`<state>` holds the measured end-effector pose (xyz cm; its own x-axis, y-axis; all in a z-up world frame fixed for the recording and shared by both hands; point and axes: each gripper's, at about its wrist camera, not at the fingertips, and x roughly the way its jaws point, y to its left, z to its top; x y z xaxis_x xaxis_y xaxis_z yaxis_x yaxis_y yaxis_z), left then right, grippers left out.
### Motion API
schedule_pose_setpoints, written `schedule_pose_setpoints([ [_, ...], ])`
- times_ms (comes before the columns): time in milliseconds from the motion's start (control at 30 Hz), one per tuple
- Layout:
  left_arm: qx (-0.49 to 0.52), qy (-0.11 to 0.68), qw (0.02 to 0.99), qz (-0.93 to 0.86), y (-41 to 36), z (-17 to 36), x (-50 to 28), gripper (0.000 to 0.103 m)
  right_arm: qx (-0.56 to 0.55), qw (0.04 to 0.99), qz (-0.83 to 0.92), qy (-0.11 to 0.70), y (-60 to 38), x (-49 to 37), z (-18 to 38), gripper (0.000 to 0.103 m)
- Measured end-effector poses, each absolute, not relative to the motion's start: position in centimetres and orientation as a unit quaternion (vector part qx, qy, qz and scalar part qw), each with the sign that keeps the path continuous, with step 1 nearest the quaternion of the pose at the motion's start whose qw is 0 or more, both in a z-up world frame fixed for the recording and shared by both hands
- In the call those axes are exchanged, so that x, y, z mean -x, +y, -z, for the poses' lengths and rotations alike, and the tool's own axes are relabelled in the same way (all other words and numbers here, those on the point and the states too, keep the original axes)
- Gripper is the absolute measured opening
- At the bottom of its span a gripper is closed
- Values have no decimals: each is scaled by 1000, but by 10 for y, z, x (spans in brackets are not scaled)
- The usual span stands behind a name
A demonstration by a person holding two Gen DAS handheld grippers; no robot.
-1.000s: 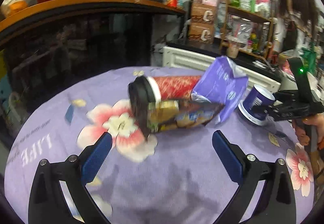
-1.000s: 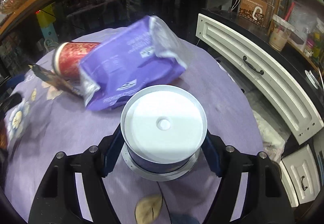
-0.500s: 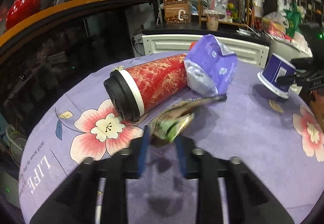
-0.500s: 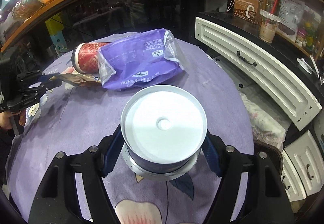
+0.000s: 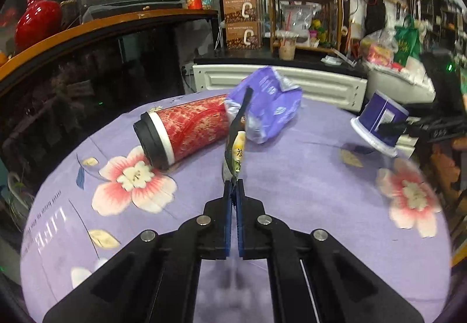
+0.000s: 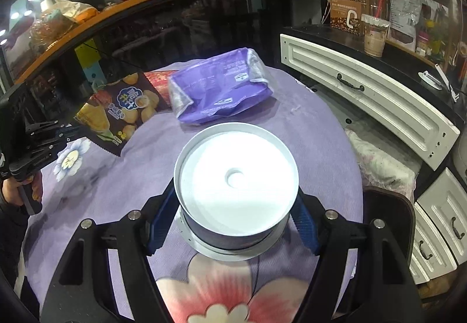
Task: Collect trash
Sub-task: 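Grasp the blue paper cup with the right tool while the left tool grasps the chip snack bag, then carry the cup and snack bag to the bin and open both tools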
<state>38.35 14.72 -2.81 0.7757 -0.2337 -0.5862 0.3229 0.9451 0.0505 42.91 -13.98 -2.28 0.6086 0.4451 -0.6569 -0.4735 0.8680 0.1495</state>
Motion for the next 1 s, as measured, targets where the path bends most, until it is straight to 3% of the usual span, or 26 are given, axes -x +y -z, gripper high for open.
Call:
schedule_pose_setpoints([
  [200,-43,276,947,161,121,10,-342,4,15,910,-248,331,-160,-388,13,71],
  [533,-23,233,940,249,-5,-12,-307,4,-16,937,-179,301,-252,-326,15,71],
  [1000,3,260,902,345,-162,13,-321,4,-74,926,-47,367,-381,-326,98,71],
])
